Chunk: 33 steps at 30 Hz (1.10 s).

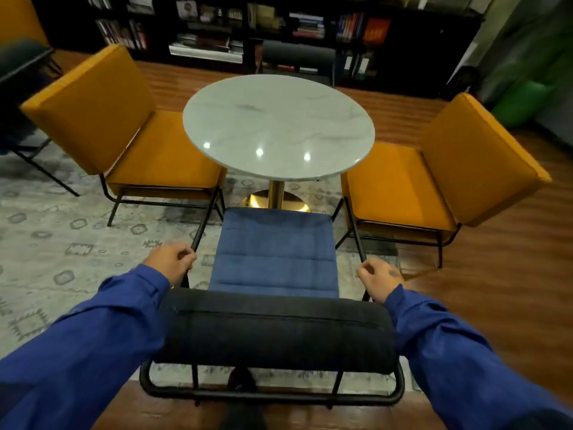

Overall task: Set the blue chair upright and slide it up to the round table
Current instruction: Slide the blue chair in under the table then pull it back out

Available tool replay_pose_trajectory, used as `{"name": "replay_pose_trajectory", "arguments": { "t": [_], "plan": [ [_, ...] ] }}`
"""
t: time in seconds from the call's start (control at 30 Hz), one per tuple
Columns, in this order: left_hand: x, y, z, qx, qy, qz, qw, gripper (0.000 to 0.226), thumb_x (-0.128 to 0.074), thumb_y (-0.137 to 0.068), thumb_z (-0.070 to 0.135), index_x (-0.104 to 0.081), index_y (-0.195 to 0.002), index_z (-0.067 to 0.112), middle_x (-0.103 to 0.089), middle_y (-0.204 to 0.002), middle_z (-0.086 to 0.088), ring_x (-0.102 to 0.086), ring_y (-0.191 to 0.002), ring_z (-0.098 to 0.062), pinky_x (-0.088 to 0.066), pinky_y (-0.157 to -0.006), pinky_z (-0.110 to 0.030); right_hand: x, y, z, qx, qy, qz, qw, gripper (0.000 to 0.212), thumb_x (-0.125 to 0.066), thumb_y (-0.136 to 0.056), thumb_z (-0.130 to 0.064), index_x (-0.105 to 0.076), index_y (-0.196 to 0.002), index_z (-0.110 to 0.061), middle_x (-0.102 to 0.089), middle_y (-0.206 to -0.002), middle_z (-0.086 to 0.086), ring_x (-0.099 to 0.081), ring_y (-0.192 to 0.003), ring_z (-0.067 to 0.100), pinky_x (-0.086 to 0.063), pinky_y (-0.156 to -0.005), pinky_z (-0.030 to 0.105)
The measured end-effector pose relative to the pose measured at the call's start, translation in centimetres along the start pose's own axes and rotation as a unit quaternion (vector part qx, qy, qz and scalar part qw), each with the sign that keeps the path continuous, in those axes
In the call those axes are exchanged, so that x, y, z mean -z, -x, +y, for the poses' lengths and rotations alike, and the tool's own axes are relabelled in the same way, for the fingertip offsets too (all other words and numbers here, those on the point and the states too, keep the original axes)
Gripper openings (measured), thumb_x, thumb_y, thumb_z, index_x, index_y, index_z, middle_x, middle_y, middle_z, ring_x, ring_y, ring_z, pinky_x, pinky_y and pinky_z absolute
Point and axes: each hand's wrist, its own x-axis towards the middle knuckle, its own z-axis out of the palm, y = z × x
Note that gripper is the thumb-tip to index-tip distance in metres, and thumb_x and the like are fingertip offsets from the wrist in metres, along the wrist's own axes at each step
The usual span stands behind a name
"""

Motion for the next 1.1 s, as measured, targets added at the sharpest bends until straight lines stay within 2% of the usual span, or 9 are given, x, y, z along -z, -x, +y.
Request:
{"name": "replay_pose_trajectory", "arguments": {
  "t": [0.1, 0.23, 0.47, 0.6, 0.7, 0.87, 0.97, 1.03, 1.1],
  "plan": [
    [-0.3, -4.4, -1.0, 0.015, -0.019, -0.014, 1.000, 0.015, -0.060, -0.089, 0.016, -0.069, -0.092, 0.004, -0.071, -0.090, -0.019, -0.064, -0.086, -0.034, -0.049, -0.080, -0.037, -1.1, -3.5, -0.4, -0.032, 0.003, 0.002, 0.999, 0.012, -0.051, -0.093, -0.027, -0.060, -0.092, -0.019, -0.061, -0.079, 0.005, -0.061, -0.079, 0.031, -0.047, -0.072, 0.032],
    [-0.2, -10.7, -2.4, 0.038, -0.023, -0.031, 0.999, 0.014, -0.064, -0.087, 0.019, -0.066, -0.095, 0.008, -0.071, -0.091, -0.017, -0.063, -0.086, -0.033, -0.048, -0.078, -0.035, -2.6, -7.6, -1.4, -0.066, -0.002, 0.011, 0.998, 0.011, -0.049, -0.093, -0.024, -0.050, -0.082, -0.022, -0.058, -0.073, 0.008, -0.060, -0.074, 0.033, -0.051, -0.071, 0.038],
    [-2.6, -16.7, -4.9, 0.087, -0.025, -0.077, 0.993, 0.031, -0.067, -0.084, 0.020, -0.061, -0.110, 0.005, -0.069, -0.102, -0.019, -0.062, -0.094, -0.036, -0.047, -0.083, -0.037, -4.8, -11.8, -1.6, -0.115, 0.017, -0.003, 0.993, 0.010, -0.048, -0.092, -0.023, -0.052, -0.082, -0.023, -0.061, -0.074, 0.008, -0.059, -0.072, 0.030, -0.047, -0.065, 0.033],
    [-4.6, -17.2, -5.5, 0.115, -0.027, -0.111, 0.987, 0.043, -0.068, -0.084, 0.023, -0.055, -0.121, 0.007, -0.064, -0.113, -0.021, -0.061, -0.101, -0.037, -0.046, -0.083, -0.037, -5.6, -13.0, -0.3, -0.137, 0.021, -0.001, 0.990, 0.005, -0.053, -0.090, -0.020, -0.057, -0.088, -0.020, -0.063, -0.093, 0.010, -0.059, -0.084, 0.031, -0.049, -0.077, 0.035],
    [-5.8, -17.1, -5.9, 0.116, -0.021, -0.129, 0.985, 0.056, -0.069, -0.083, 0.019, -0.045, -0.133, 0.008, -0.060, -0.118, -0.027, -0.061, -0.104, -0.040, -0.047, -0.088, -0.040, -6.2, -13.6, 1.2, -0.156, 0.038, 0.006, 0.987, 0.016, -0.056, -0.089, -0.019, -0.059, -0.103, -0.011, -0.059, -0.111, 0.017, -0.056, -0.101, 0.036, -0.047, -0.087, 0.040],
    [-7.4, -17.4, -6.7, 0.134, -0.015, -0.117, 0.984, 0.068, -0.068, -0.083, 0.013, -0.035, -0.142, 0.010, -0.060, -0.118, -0.031, -0.060, -0.107, -0.043, -0.047, -0.090, -0.042, -7.2, -15.1, 3.2, -0.192, 0.071, 0.005, 0.979, 0.032, -0.058, -0.088, -0.022, -0.055, -0.119, -0.011, -0.052, -0.122, 0.019, -0.051, -0.108, 0.039, -0.043, -0.091, 0.042],
    [-9.5, -18.0, -7.6, 0.158, 0.010, -0.088, 0.983, 0.063, -0.059, -0.088, 0.008, -0.030, -0.143, 0.013, -0.063, -0.111, -0.031, -0.064, -0.094, -0.045, -0.052, -0.081, -0.043, -8.5, -16.6, 4.7, -0.203, 0.056, 0.006, 0.978, 0.045, -0.058, -0.087, -0.022, -0.047, -0.129, -0.011, -0.050, -0.127, 0.021, -0.049, -0.113, 0.040, -0.043, -0.093, 0.045],
    [-10.6, -18.4, -8.0, 0.209, 0.074, -0.070, 0.973, 0.052, -0.049, -0.094, 0.010, -0.030, -0.142, 0.020, -0.063, -0.099, -0.030, -0.064, -0.076, -0.041, -0.052, -0.063, -0.038, -9.6, -17.5, 5.7, -0.208, 0.007, 0.000, 0.978, 0.052, -0.055, -0.089, -0.019, -0.038, -0.138, -0.011, -0.050, -0.130, 0.022, -0.050, -0.116, 0.042, -0.043, -0.098, 0.049],
    [-11.7, -18.9, -8.3, 0.245, 0.106, -0.050, 0.962, 0.039, -0.043, -0.097, 0.016, -0.036, -0.136, 0.016, -0.060, -0.091, -0.029, -0.060, -0.067, -0.037, -0.050, -0.056, -0.035, -10.5, -18.3, 7.0, -0.223, -0.063, -0.001, 0.973, 0.047, -0.048, -0.095, -0.020, -0.033, -0.138, -0.011, -0.055, -0.120, 0.025, -0.054, -0.108, 0.042, -0.044, -0.096, 0.055]
  ]
}}
